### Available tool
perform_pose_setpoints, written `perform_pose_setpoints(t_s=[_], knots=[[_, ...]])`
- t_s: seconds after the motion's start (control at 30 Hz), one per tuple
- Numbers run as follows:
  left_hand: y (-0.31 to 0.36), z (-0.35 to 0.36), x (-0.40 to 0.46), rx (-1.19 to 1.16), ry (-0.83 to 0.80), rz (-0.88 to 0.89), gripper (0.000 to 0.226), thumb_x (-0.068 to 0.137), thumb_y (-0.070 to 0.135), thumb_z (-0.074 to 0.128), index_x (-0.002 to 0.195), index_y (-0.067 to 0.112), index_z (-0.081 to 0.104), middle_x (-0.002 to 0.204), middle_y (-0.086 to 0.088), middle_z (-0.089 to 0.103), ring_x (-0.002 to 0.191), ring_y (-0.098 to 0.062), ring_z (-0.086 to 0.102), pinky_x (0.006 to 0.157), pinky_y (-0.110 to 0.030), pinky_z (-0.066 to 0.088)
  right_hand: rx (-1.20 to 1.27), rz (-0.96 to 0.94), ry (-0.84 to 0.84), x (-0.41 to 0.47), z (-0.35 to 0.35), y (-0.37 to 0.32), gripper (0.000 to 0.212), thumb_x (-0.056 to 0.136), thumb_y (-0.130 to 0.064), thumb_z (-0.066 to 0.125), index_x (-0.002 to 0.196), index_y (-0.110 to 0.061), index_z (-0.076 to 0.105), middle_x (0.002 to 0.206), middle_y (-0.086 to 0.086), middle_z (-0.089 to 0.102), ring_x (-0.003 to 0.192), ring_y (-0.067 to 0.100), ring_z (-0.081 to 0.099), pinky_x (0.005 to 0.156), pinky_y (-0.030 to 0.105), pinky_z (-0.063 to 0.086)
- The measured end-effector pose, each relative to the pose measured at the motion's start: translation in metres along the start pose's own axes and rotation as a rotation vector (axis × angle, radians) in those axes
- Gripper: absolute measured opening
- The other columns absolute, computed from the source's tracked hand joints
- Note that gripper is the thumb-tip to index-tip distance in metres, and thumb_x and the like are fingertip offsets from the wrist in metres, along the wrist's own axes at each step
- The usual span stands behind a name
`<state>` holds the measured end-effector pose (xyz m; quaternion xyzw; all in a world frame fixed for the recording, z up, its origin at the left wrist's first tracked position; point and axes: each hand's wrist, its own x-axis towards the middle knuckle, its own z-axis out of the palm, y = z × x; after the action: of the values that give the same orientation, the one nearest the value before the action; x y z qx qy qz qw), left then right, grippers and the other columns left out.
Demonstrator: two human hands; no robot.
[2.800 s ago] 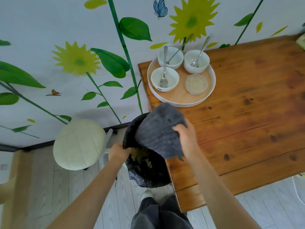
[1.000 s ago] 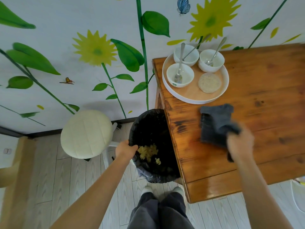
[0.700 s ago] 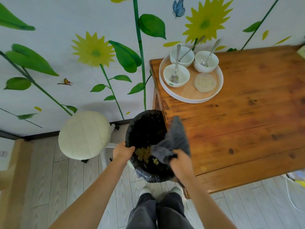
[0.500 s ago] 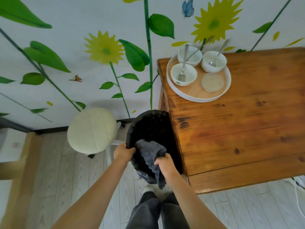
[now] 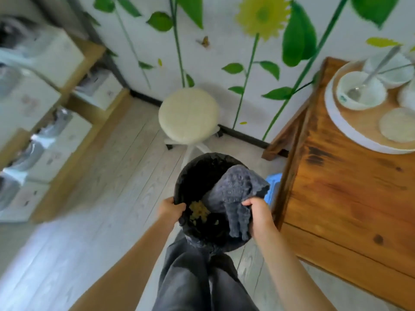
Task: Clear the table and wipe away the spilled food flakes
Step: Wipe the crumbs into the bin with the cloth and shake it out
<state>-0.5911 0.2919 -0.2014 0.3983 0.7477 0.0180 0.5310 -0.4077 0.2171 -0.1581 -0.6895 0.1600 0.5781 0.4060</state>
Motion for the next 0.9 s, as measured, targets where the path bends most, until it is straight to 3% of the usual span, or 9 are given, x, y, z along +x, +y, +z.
perform_pose_setpoints(t_s=[0.1, 0.17, 0.23, 0.37, 0.53, 0.7, 0.83, 0.9], knots=[[-0.041, 0.003, 0.0, -0.065, 0.036, -0.085, 0.008, 0.082, 0.007, 0.057, 0.087, 0.01, 0.061, 0.08, -0.013, 0.064, 0.082, -0.031, 0.064, 0.084, -0.043, 0.056, -0.023, 0.004, 0.032, 0.012, -0.001, 0.019, 0.022, 0.082, 0.002, 0.044, 0.103, -0.001, 0.048, 0.085, 0.015, 0.052, 0.067, 0.028, 0.049, 0.058, 0.03, 0.037], [-0.072, 0.006, 0.005, -0.103, 0.051, -0.149, 0.007, 0.083, 0.006, 0.055, 0.087, 0.008, 0.06, 0.076, -0.012, 0.061, 0.076, -0.028, 0.059, 0.081, -0.04, 0.055, -0.054, 0.033, 0.06, 0.024, 0.004, 0.036, 0.017, 0.084, 0.002, 0.045, 0.1, -0.001, 0.044, 0.084, 0.012, 0.05, 0.065, 0.025, 0.045, 0.055, 0.028, 0.033], [-0.095, 0.01, 0.016, -0.146, 0.064, -0.205, 0.007, 0.082, 0.004, 0.054, 0.087, 0.006, 0.059, 0.073, -0.011, 0.059, 0.074, -0.027, 0.056, 0.077, -0.039, 0.053, -0.091, 0.037, 0.073, 0.04, 0.006, 0.052, 0.019, 0.084, 0.001, 0.046, 0.101, -0.003, 0.041, 0.094, 0.012, 0.051, 0.074, 0.026, 0.047, 0.06, 0.03, 0.036], [-0.143, 0.028, 0.062, -0.184, 0.061, -0.292, 0.009, 0.081, 0.005, 0.055, 0.088, 0.007, 0.061, 0.08, -0.012, 0.061, 0.079, -0.028, 0.059, 0.085, -0.042, 0.055, -0.12, 0.054, 0.104, 0.092, 0.017, 0.094, 0.039, 0.077, 0.003, 0.044, 0.116, -0.002, 0.048, 0.106, 0.015, 0.056, 0.095, 0.033, 0.055, 0.071, 0.035, 0.045], [-0.199, 0.059, 0.14, -0.225, 0.011, -0.345, 0.006, 0.083, 0.005, 0.054, 0.082, 0.009, 0.058, 0.074, -0.009, 0.059, 0.073, -0.026, 0.056, 0.069, -0.035, 0.049, -0.14, 0.108, 0.132, 0.178, 0.028, 0.147, 0.039, 0.078, 0.005, 0.043, 0.117, 0.001, 0.051, 0.102, 0.016, 0.057, 0.094, 0.032, 0.054, 0.065, 0.031, 0.043], [-0.241, 0.083, 0.206, -0.222, -0.009, -0.368, 0.015, 0.08, 0.004, 0.056, 0.074, 0.018, 0.058, 0.082, -0.011, 0.063, 0.078, -0.026, 0.059, 0.073, -0.037, 0.052, -0.216, 0.14, 0.152, 0.243, 0.037, 0.189, 0.047, 0.076, 0.004, 0.045, 0.123, 0.0, 0.048, 0.106, 0.014, 0.056, 0.098, 0.033, 0.054, 0.081, 0.039, 0.045], [-0.256, 0.096, 0.245, -0.214, -0.014, -0.361, 0.012, 0.08, 0.001, 0.055, 0.082, 0.011, 0.06, 0.085, -0.011, 0.061, 0.08, -0.025, 0.057, 0.077, -0.037, 0.051, -0.259, 0.14, 0.152, 0.28, 0.042, 0.2, 0.043, 0.076, 0.003, 0.046, 0.119, -0.002, 0.051, 0.104, 0.014, 0.056, 0.096, 0.034, 0.055, 0.071, 0.035, 0.045], [-0.264, 0.102, 0.259, -0.193, -0.016, -0.367, 0.012, 0.08, 0.001, 0.055, 0.087, 0.01, 0.059, 0.084, -0.01, 0.059, 0.078, -0.024, 0.055, 0.074, -0.034, 0.049, -0.308, 0.144, 0.16, 0.3, 0.045, 0.208, 0.038, 0.072, 0.0, 0.05, 0.11, -0.001, 0.053, 0.106, 0.016, 0.056, 0.104, 0.038, 0.056, 0.083, 0.043, 0.046]])
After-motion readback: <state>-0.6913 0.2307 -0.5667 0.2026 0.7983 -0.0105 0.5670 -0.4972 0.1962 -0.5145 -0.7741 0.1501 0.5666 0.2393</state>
